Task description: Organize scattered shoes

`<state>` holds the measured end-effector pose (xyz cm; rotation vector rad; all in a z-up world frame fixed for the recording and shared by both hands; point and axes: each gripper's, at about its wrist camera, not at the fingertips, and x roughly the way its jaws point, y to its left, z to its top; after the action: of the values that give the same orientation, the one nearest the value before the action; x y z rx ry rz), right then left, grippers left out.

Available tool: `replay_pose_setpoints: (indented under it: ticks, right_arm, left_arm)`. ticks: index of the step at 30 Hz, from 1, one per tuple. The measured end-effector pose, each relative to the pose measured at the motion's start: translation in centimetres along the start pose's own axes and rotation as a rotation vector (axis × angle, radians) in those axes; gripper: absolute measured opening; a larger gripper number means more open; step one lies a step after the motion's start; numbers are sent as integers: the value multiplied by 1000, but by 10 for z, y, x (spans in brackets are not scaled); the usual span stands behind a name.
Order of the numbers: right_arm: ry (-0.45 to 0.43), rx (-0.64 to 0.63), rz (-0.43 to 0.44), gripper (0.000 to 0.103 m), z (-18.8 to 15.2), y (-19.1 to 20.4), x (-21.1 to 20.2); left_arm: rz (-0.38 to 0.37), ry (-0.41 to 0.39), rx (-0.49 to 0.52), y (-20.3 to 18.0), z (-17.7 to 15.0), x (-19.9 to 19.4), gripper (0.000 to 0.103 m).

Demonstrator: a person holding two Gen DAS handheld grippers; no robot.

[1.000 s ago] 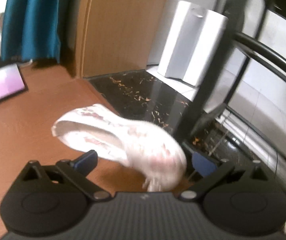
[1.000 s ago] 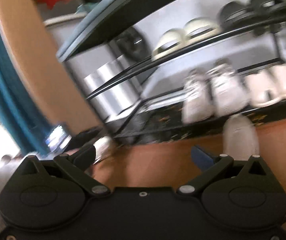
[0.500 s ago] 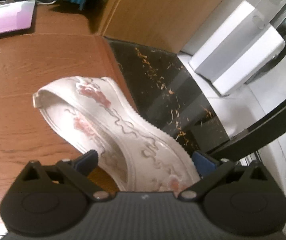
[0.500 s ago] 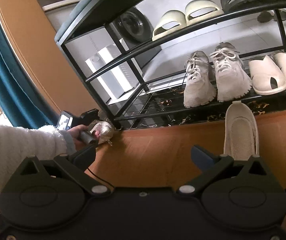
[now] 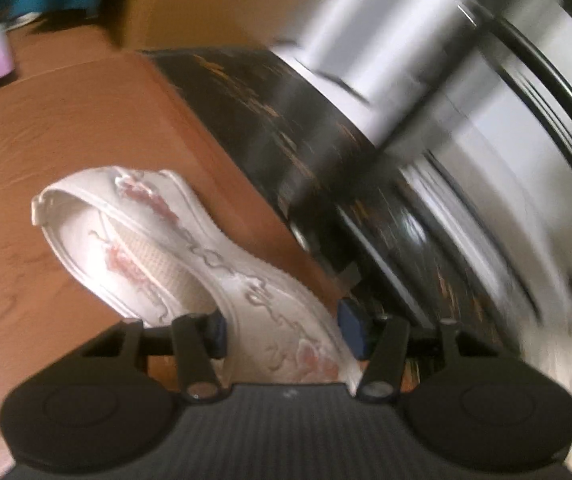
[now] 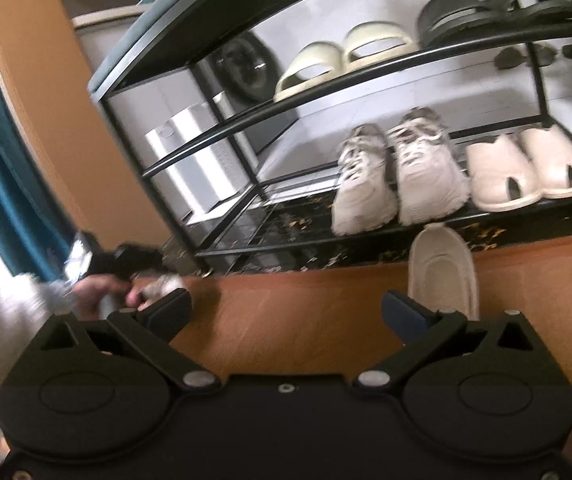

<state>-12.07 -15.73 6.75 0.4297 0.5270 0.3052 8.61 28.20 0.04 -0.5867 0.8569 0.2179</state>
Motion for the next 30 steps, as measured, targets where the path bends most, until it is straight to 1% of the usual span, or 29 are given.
replay_pose_setpoints:
  ticks: [2, 4, 5, 6, 7, 8, 9, 11, 12, 13, 14, 15, 16, 17, 18, 19, 21, 22, 23, 26, 27, 29, 30]
  right_arm:
    - [-21, 9, -32, 103, 1, -6, -3]
    - [-43, 25, -73, 103, 2, -13, -7]
    - [-56, 37, -95, 103, 3, -18, -8]
    - [-63, 44, -107, 103, 3, -21, -8]
    - [-74, 54, -128, 103, 4, -25, -9]
    - [-89, 70, -161, 103, 5, -31, -11]
    - [-101, 85, -189, 103, 5, -36, -13]
    - [-118, 110, -236, 103, 6, -47, -17]
    - [-123, 120, -251, 103, 6, -50, -18]
    - [-127, 134, -263, 103, 6, -54, -20]
    - [-126, 153, -275, 103, 6, -59, -21]
    - [-124, 164, -280, 103, 5, -63, -21]
    - [-122, 176, -285, 103, 5, -66, -21]
    - [-118, 192, -291, 103, 5, -69, -20]
    - [-117, 206, -295, 103, 6, -73, -19]
    - [-117, 214, -298, 103, 6, -75, -17]
    - [-116, 216, -308, 103, 7, -76, -15]
    - [-111, 210, -325, 103, 8, -77, -12]
    - [-106, 204, -343, 103, 7, -77, -10]
    - [-84, 200, -361, 103, 3, -78, -7]
    - [-73, 200, -353, 103, 1, -78, -6]
    - [-52, 180, -328, 103, -1, -75, -2]
    - [-39, 142, -306, 103, -3, -69, 1]
  left_arm:
    - [-52, 59, 102, -21, -18, -11, 51]
    - [-115, 137, 219, -50, -42, -21, 49]
    - [-146, 177, 275, -64, -54, -23, 45]
    - [-179, 222, 341, -80, -70, -24, 32]
    - [-193, 245, 376, -89, -78, -24, 26]
    - [-210, 289, 448, -106, -99, -21, 26]
    - [-221, 335, 534, -126, -127, -18, 26]
    - [-224, 398, 636, -150, -155, -11, 28]
    - [-200, 367, 644, -156, -162, -12, 27]
    - [-189, 346, 631, -157, -168, -14, 30]
    - [-184, 342, 617, -159, -169, -15, 33]
    - [-180, 329, 603, -160, -170, -19, 42]
    - [-177, 295, 592, -160, -170, -27, 59]
    - [-173, 267, 584, -160, -169, -33, 68]
    - [-156, 228, 584, -158, -166, -39, 85]
    - [-112, 135, 584, -158, -162, -53, 95]
    - [-33, -25, 558, -157, -155, -76, 99]
    - [12, -102, 526, -154, -151, -87, 102]
    - [71, -174, 464, -147, -145, -100, 102]
    - [204, -263, 274, -126, -132, -122, 102]
    - [235, -269, 232, -120, -131, -124, 102]
    - [265, -266, 207, -114, -131, -121, 102]
    - [280, -265, 194, -112, -131, -120, 102]
